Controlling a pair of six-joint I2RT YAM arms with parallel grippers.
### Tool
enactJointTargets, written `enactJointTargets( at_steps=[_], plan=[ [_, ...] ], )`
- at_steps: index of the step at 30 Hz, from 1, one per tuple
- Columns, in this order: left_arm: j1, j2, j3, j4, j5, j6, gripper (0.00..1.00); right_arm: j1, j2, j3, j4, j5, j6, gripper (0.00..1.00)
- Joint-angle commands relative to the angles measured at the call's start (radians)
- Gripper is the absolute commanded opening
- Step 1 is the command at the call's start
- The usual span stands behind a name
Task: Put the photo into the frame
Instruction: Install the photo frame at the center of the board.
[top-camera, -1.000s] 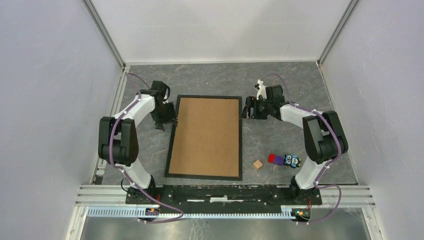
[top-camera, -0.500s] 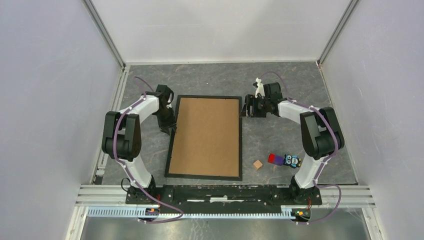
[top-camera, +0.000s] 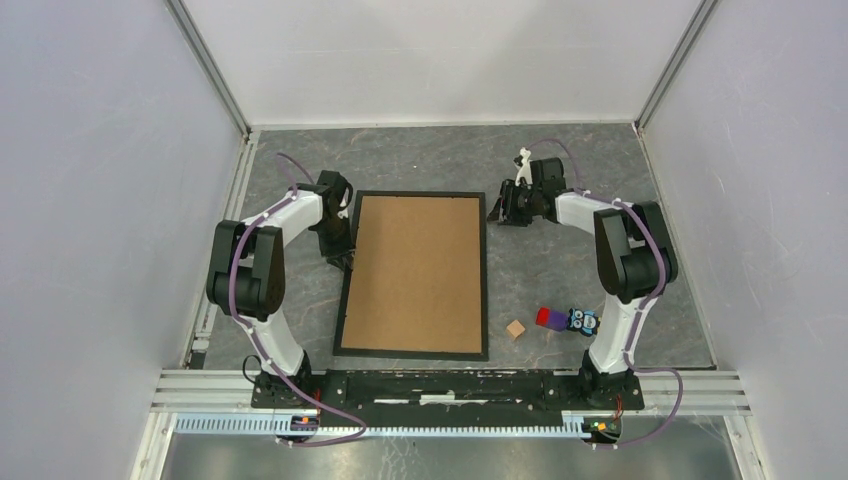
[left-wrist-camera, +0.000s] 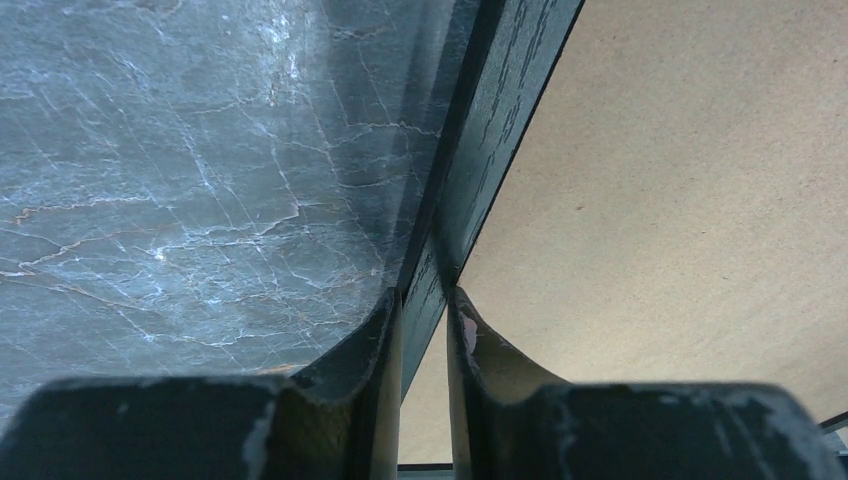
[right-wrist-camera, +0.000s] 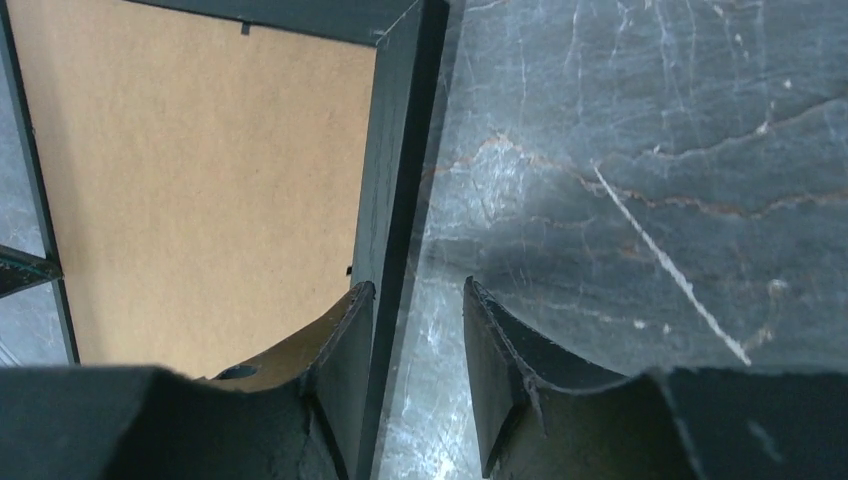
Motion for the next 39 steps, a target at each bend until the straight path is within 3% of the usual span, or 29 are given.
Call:
enactJointTargets(
  at_steps=[1, 32, 37, 39],
  plan=[
    [-0.006, 0.015, 0.010, 0.001, 0.006, 0.044, 0.21, 0.010, 0.049, 0.087, -0.024, -0.013, -0.008, 0.43],
    [-0.008, 0.007, 0.010, -0.002, 0.002, 0.047, 0.15, 0.056, 0.135, 0.081, -0.091, 0.107, -0.027, 0.37],
    [-0.008, 0.007, 0.009, -0.001, 0.002, 0.049, 0.14, 0.024, 0.111, 0.034, 0.006, -0.051, 0.016, 0.37],
    [-0.008, 0.005, 0.009, -0.002, 0.002, 0.049, 0.14, 0.016, 0.095, 0.047, -0.032, 0.006, -0.005, 0.37]
  ],
)
